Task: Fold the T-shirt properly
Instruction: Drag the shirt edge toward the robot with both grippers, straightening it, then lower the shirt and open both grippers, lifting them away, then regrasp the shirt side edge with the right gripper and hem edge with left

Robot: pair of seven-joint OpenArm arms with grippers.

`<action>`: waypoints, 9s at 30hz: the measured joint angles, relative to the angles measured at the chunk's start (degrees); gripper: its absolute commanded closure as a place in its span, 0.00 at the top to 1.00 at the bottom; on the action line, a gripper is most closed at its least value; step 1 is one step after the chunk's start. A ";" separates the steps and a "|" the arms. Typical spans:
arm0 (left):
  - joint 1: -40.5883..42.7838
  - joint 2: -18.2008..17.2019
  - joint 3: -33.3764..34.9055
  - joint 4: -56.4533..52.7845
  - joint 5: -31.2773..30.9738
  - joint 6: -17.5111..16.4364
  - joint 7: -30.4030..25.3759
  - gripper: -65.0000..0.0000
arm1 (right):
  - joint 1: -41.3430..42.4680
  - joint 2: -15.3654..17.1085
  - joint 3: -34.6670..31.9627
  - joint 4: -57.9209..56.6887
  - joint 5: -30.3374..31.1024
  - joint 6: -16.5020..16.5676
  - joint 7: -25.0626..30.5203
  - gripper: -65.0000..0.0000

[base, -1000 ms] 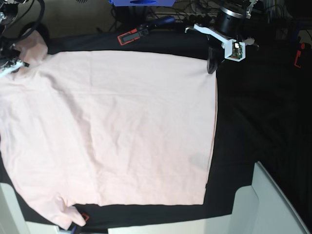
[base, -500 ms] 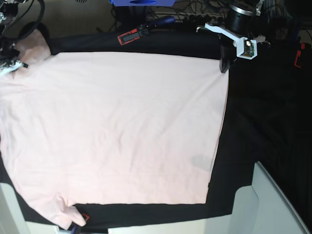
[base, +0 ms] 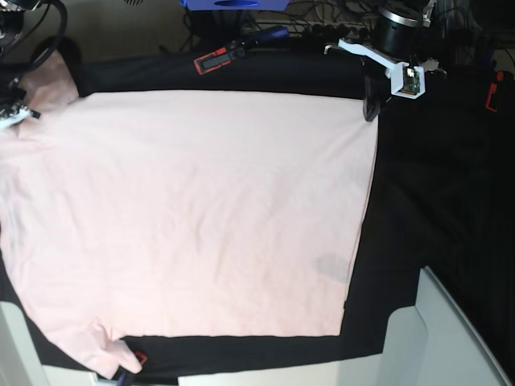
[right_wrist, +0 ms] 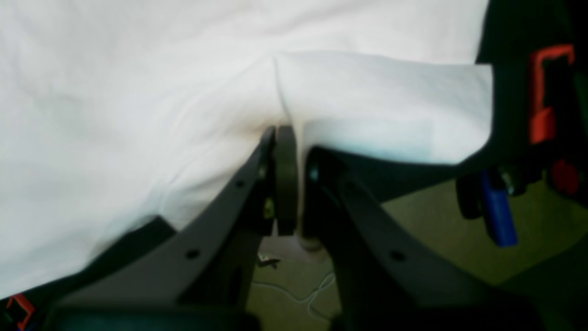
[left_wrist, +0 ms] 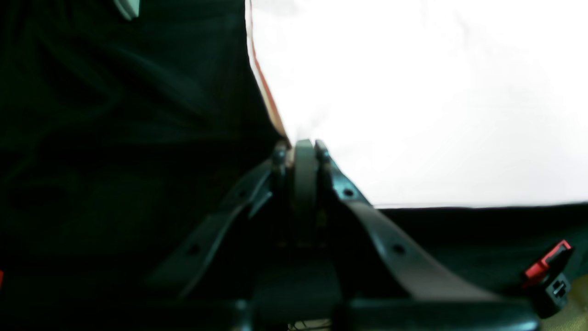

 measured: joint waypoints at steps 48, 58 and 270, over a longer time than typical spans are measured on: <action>-18.69 9.51 -4.83 -15.98 -0.22 -0.02 0.52 0.00 | 18.47 10.43 -12.37 -22.38 0.20 -4.61 2.58 0.00; -23.74 9.55 -4.83 -23.39 -0.22 -0.26 0.46 0.00 | 21.18 11.67 -12.41 -26.56 0.42 -5.01 3.85 0.00; -31.85 6.29 -4.76 -27.26 0.02 0.09 0.90 0.53 | 18.25 4.63 -28.35 -15.04 -0.04 -14.86 15.78 0.52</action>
